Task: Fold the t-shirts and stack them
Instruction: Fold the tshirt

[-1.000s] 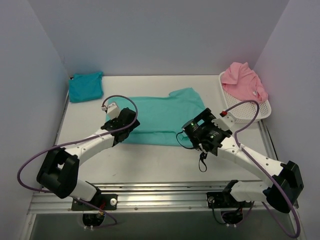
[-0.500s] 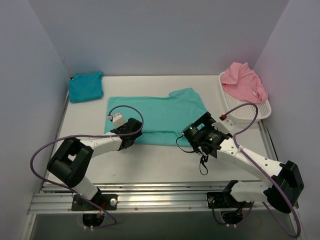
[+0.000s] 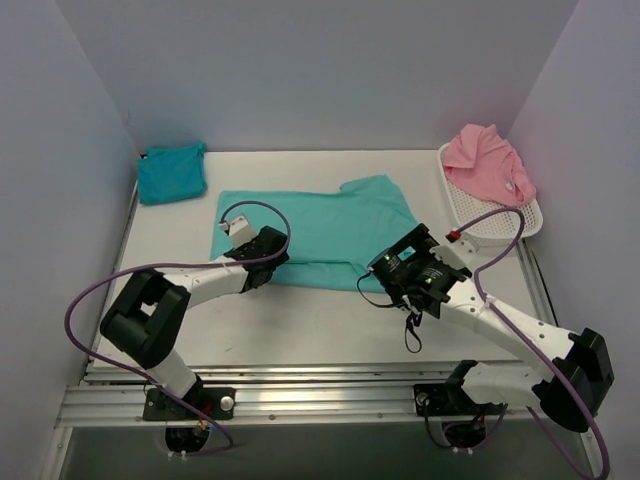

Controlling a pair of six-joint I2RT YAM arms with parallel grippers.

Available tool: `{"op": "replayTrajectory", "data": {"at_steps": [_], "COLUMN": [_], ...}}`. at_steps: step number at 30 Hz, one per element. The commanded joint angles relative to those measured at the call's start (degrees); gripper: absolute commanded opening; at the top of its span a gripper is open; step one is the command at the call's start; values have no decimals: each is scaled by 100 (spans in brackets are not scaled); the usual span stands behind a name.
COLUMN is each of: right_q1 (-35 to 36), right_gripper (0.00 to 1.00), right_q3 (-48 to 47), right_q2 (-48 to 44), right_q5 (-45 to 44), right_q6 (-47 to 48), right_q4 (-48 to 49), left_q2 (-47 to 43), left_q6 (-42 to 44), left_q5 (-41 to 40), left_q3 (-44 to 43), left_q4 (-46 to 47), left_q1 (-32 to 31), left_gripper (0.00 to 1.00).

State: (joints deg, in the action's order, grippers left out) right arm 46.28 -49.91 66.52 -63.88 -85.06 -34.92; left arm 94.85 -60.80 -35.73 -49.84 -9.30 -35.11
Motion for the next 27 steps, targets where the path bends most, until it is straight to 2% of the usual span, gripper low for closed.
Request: {"op": "replayTrajectory", "data": {"at_steps": [1, 4, 7, 10, 15, 27], "right_q1": [56, 65, 74, 92, 135, 153], "right_gripper": [99, 99, 97, 96, 96, 96], "right_q3": [8, 86, 305, 342, 175, 341], "right_q2": [-96, -25, 89, 343, 651, 467], "right_q5": [-424, -328, -11, 147, 130, -2], "right_q6": [-116, 120, 752, 815, 780, 560], "right_q4": [-288, 27, 1027, 1232, 1171, 934], "left_q2": [-633, -1090, -1451, -1575, -1049, 15], "left_q6": [15, 33, 24, 85, 42, 50], "left_q5": [179, 171, 110, 40, 101, 31], "left_q3": [-245, -140, -35, 71, 19, -104], "left_q4": [-159, -239, -318, -196, -20, 604], "left_q1": [-4, -31, -31, -31, 13, 40], "left_gripper": [96, 96, 95, 95, 95, 95]}}
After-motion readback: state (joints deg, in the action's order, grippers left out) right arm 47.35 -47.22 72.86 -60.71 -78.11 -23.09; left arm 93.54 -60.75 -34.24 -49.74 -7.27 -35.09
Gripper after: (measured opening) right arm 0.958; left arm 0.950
